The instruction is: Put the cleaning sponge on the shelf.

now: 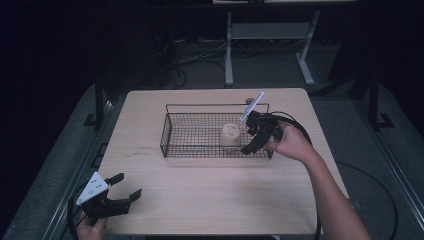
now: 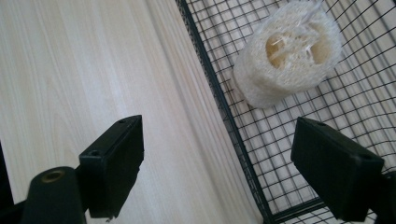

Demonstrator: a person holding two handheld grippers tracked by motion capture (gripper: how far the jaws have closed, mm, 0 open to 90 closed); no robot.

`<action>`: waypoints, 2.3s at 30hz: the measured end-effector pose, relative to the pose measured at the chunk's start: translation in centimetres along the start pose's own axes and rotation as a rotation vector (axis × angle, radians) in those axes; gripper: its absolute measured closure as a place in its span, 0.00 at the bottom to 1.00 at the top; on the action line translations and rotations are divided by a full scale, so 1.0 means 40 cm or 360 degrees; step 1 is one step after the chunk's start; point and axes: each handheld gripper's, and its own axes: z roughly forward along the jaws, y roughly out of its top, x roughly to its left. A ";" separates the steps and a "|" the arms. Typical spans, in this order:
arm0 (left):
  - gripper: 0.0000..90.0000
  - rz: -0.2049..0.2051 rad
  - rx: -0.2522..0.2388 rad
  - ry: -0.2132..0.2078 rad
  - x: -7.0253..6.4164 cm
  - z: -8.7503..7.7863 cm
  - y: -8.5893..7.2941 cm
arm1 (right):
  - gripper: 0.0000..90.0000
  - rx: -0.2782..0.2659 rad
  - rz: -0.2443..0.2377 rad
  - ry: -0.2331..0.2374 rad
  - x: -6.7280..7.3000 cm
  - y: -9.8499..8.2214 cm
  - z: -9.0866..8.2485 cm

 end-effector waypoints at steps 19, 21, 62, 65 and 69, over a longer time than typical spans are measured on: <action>0.16 -0.0002 0.0006 -0.0003 0.000 0.000 -0.001 | 0.19 -0.0026 0.0002 0.0002 0.029 -0.064 0.004; 0.16 0.0000 0.0006 -0.0005 -0.001 0.000 -0.001 | 0.19 -0.0029 0.0008 0.0007 0.033 -0.076 0.006; 0.15 -0.0003 0.0008 -0.0008 -0.003 0.002 -0.001 | 0.18 -0.0077 0.0060 0.0063 0.082 -0.203 0.035; 0.15 -0.0002 0.0009 -0.0007 -0.002 0.002 -0.001 | 0.18 -0.0082 0.0068 0.0070 0.087 -0.214 0.038; 0.15 -0.0002 0.0010 -0.0008 -0.002 0.002 -0.001 | 0.18 -0.0064 0.0078 0.0071 0.092 -0.224 0.044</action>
